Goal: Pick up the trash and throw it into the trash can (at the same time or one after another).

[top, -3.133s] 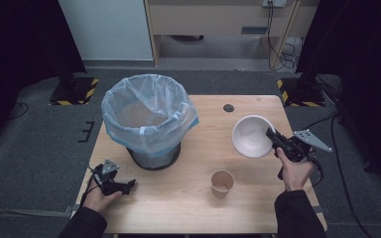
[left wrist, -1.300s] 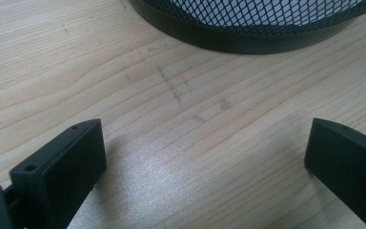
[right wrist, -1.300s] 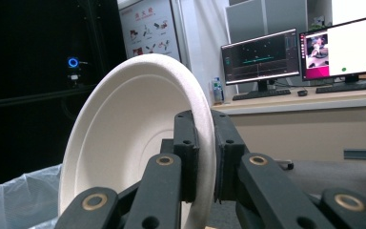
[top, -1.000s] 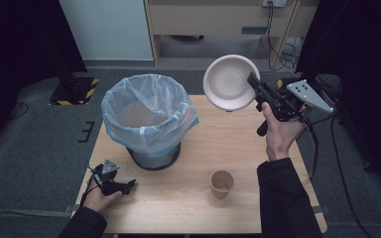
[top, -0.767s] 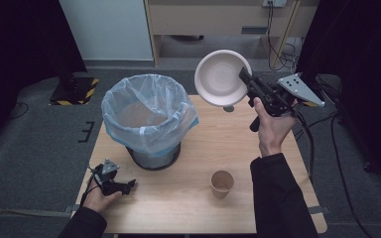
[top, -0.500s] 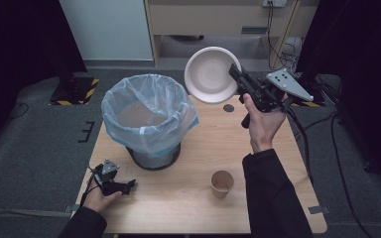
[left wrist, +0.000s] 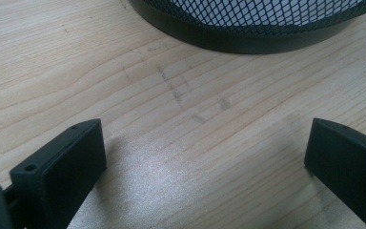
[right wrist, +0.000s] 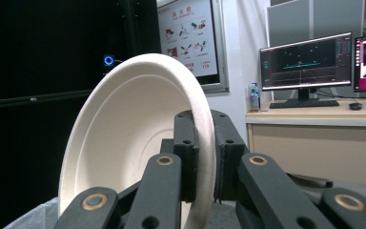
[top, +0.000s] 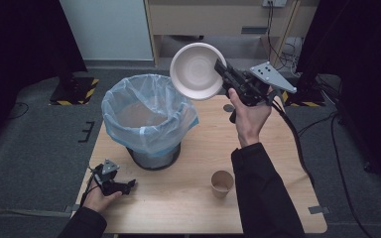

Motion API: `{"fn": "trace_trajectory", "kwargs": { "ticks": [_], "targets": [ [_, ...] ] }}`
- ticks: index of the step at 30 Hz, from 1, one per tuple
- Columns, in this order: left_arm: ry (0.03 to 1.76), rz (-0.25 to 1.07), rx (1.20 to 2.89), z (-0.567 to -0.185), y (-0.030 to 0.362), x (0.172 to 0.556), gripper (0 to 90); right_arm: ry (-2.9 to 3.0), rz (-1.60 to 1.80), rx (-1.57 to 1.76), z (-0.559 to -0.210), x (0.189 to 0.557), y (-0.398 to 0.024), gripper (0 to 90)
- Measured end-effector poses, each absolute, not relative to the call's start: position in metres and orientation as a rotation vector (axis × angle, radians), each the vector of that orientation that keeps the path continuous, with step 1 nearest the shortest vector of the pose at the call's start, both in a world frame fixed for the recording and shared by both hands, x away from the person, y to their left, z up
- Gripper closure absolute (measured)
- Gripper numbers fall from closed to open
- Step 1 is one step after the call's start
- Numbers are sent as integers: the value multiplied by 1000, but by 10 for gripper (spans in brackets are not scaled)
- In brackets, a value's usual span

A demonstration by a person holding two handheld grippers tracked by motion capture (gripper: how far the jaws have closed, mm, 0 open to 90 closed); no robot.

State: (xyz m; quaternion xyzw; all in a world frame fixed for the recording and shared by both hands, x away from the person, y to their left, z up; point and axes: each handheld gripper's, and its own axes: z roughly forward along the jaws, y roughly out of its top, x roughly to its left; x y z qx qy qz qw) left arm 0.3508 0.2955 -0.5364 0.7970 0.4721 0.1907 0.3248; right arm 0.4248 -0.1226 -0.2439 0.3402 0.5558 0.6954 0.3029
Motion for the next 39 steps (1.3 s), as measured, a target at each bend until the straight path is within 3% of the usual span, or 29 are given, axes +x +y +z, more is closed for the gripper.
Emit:
{"fn": "trace_trajectory", "kwargs": {
  "ticks": [20, 39],
  "targets": [
    [1238, 500, 2090, -536, 295, 351, 0, 1551, 1870, 854, -245, 439, -68, 832],
    [1238, 500, 2090, -536, 295, 351, 0, 1634, 1821, 895, -279, 460, -29, 830]
  ]
}}
